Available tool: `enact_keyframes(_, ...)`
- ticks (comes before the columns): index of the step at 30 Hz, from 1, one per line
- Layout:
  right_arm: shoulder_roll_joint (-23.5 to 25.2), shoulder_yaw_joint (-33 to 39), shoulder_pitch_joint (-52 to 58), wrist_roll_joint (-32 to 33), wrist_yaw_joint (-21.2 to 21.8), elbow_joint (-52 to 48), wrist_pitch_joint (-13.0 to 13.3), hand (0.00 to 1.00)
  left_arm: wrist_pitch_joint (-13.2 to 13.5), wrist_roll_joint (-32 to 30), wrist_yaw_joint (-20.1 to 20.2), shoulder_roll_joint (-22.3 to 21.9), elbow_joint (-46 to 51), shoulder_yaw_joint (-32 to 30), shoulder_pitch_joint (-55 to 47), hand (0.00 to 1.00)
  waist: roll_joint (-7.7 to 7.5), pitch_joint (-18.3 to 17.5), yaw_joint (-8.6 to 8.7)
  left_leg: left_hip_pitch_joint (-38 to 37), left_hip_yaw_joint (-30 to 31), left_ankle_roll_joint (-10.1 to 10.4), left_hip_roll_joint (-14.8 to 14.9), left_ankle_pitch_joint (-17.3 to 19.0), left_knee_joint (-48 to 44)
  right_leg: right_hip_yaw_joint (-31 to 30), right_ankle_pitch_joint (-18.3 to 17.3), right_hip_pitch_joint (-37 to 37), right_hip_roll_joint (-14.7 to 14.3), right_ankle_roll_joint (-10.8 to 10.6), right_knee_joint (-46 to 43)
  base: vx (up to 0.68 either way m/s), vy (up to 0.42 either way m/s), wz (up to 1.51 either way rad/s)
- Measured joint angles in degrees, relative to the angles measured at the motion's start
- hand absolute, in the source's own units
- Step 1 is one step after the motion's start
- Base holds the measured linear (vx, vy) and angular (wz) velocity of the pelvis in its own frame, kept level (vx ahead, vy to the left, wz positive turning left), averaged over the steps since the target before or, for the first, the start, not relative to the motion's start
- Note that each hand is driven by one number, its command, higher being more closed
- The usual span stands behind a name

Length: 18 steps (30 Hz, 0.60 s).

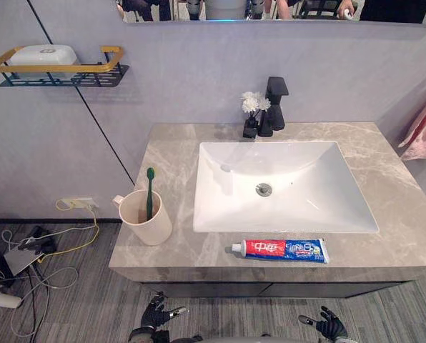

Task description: Organize washtable

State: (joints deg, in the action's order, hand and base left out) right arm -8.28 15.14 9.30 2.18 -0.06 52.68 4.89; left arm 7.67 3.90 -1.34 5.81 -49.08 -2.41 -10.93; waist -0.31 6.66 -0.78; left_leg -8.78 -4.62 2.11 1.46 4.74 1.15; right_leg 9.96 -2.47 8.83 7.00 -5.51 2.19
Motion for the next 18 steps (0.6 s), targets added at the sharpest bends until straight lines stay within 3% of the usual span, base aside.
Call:
enact_keyframes(6, -0.7, 2.5, -0.7, 0.0, 0.2, 0.0, 0.1, 0.0, 0.0, 0.3, 0.0, 1.5, 0.0, -6.9, -0.3, 0.0, -0.01, 0.0, -0.09, 0.1, 1.2, -0.1, 0.0, -0.1, -0.5, 1.3, 0.0, 0.8, 0.3, 0.0, -0.2, -0.04, -0.03, 0.11)
enact_keyframes(12, -2.8, 3.2, -1.0, 0.0, 0.4, -0.1, 0.2, 0.0, -0.1, 1.2, -0.3, 6.1, 3.0, -18.7, -0.4, 0.0, 0.15, 0.1, -0.13, 0.4, 2.9, 0.0, 0.0, -0.6, -0.7, 2.8, -0.2, 0.8, 0.4, 0.0, -0.5, -0.09, -0.032, 0.12)
enact_keyframes(18, -3.5, 5.1, -0.1, 0.0, 1.4, -0.5, 0.3, 0.0, -0.1, 2.3, -2.8, 6.9, 23.2, -28.7, -1.9, 0.0, 0.64, -0.1, -0.85, 2.2, 4.8, 0.2, -0.4, -1.6, 0.0, 5.0, -0.2, -0.1, 0.5, 0.0, -0.5, -0.05, -0.017, 0.19)
